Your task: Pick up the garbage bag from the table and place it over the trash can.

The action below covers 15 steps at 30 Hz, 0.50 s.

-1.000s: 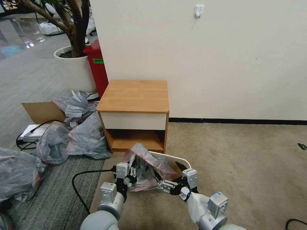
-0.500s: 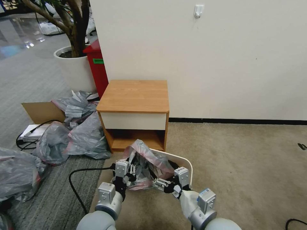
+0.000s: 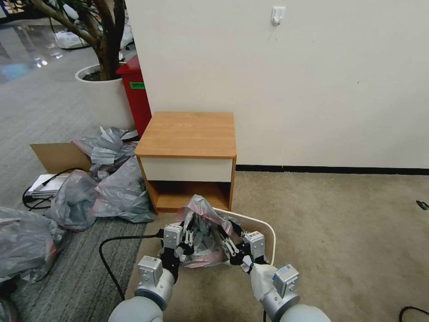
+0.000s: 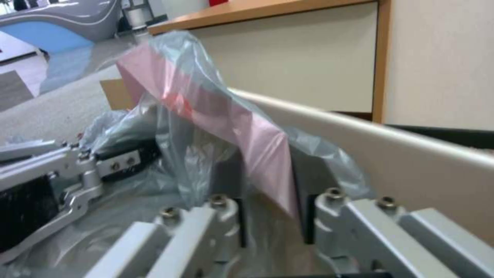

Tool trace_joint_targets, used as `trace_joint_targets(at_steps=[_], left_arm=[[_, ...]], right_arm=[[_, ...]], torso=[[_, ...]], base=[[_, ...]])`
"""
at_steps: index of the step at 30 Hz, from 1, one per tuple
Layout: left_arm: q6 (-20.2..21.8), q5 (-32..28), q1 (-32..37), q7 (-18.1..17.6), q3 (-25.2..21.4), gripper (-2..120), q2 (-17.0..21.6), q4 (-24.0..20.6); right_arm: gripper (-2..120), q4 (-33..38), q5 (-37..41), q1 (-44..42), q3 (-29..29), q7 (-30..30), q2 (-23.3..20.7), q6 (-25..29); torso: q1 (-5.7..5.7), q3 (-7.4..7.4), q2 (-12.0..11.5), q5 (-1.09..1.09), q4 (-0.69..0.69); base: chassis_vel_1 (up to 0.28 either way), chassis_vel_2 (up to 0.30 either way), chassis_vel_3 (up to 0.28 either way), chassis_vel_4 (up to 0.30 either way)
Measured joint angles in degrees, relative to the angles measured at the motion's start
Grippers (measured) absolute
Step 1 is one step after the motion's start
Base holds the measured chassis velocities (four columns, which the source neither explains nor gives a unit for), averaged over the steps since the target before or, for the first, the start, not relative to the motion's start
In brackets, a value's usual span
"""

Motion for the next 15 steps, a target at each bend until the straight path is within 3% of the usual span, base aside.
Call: trace_joint_targets(at_steps=[5, 15], left_arm=[[0.02, 0.03, 0.29, -0.04, -0.16, 9, 0.0, 0.2], [-0.03, 0.41, 1.03, 0.27, 0.02, 9, -0.08, 0.19]], right_arm=[[0, 0.8, 0.11, 0.26, 1.83, -0.01, -0.37, 0.66], [0, 3.38, 5.99, 3.68, 7.77, -0.24, -4.44, -0.31]], torso=[[0.0, 0.0, 0.0, 0.0, 0.0], [0.0, 0.0, 0.0, 0.01, 0.0]], base=[[0.0, 0.0, 0.0, 0.0], [0.0, 0.0, 0.0, 0.0]])
